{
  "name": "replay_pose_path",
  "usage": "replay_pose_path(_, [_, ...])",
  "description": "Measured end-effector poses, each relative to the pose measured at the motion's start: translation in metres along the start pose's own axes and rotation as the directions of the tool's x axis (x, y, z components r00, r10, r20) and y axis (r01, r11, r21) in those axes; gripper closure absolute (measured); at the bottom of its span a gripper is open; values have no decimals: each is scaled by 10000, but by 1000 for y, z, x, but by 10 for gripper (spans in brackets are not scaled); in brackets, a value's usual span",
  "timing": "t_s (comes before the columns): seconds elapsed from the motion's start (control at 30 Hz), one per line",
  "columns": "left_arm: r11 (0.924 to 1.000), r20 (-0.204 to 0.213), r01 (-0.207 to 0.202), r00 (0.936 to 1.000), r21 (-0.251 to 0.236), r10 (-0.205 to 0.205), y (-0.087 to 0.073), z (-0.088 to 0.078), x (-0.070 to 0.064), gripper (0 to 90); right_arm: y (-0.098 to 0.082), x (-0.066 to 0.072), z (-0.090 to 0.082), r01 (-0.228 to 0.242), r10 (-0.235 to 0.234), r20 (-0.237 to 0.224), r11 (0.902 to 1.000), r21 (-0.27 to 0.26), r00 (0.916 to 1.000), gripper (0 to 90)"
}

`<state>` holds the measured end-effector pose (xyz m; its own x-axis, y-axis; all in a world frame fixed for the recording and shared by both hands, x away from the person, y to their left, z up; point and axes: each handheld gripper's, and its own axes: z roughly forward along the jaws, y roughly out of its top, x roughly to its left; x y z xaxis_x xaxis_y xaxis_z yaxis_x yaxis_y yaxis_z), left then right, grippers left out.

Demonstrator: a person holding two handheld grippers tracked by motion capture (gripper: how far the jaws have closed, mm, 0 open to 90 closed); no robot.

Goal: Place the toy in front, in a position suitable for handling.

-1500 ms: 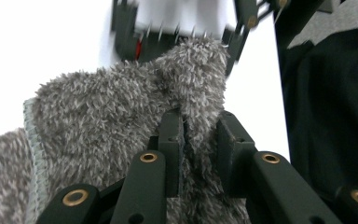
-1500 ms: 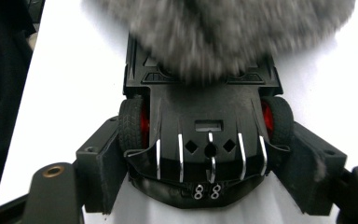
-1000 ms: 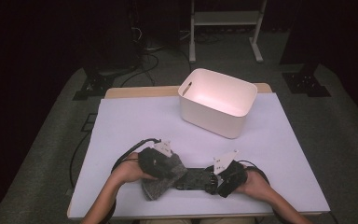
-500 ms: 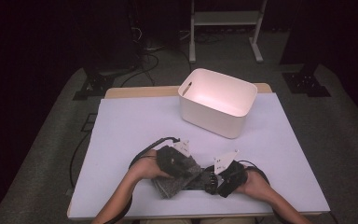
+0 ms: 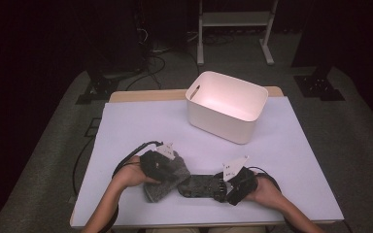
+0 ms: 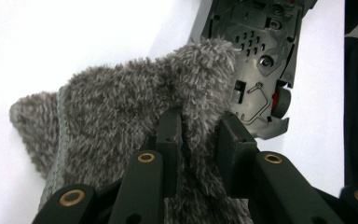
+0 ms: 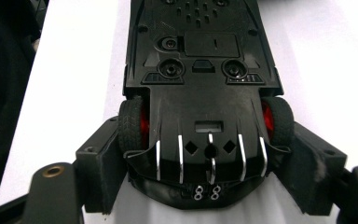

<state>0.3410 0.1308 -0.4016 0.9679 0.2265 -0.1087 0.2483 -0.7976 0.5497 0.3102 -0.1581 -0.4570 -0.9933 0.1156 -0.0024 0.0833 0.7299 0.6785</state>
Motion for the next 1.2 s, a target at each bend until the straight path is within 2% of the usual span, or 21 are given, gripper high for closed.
replay_pose_path(0.1, [9996,148,-247,9996,-100,248,8,4,-2,740,0,0,0,3,-3,-9,10000,-6,10000,232])
replay_pose_path(0.23, [9981,341,-592,9976,-180,598,29,15,-5,739,0,0,0,37,-37,-18,10000,8,10000,232])
replay_pose_path(0.37, [9937,559,-1096,9923,-235,1107,53,30,-12,738,0,0,0,-23,23,-10,10000,-7,10000,232])
replay_pose_path(0.43, [9914,582,-1305,9897,-44,1306,60,37,-15,737,0,0,0,-48,48,8,10000,2,10000,230])
replay_pose_path(0.5, [9907,530,-1350,9896,170,1339,61,40,-16,738,0,0,0,-172,172,18,9998,-38,9998,226])
replay_pose_path(0.67, [9931,533,-1160,9919,179,1149,53,36,-15,738,3,1,-1,-321,320,23,9994,89,9995,216])
replay_pose_path(0.83, [9951,625,-984,9932,2,982,43,33,-14,736,1,3,-9,-362,363,25,9992,-179,9993,223])
replay_pose_path(0.97, [9953,710,-971,9927,-49,972,44,33,-15,737,3,4,-9,-267,268,51,9996,-86,9996,227])
replay_pose_path(1.1, [9924,967,-1175,9880,-352,1204,50,35,-18,738,4,4,-9,-208,209,88,9997,-107,9997,228])
replay_pose_path(1.17, [9884,1208,-1427,9816,-521,1481,59,37,-26,737,7,4,-9,-169,172,114,9995,-253,9998,228])
replay_pose_path(1.2, [9845,1380,-1624,9757,-658,1702,65,39,-32,738,9,5,-8,-80,85,174,9997,-250,9998,229])
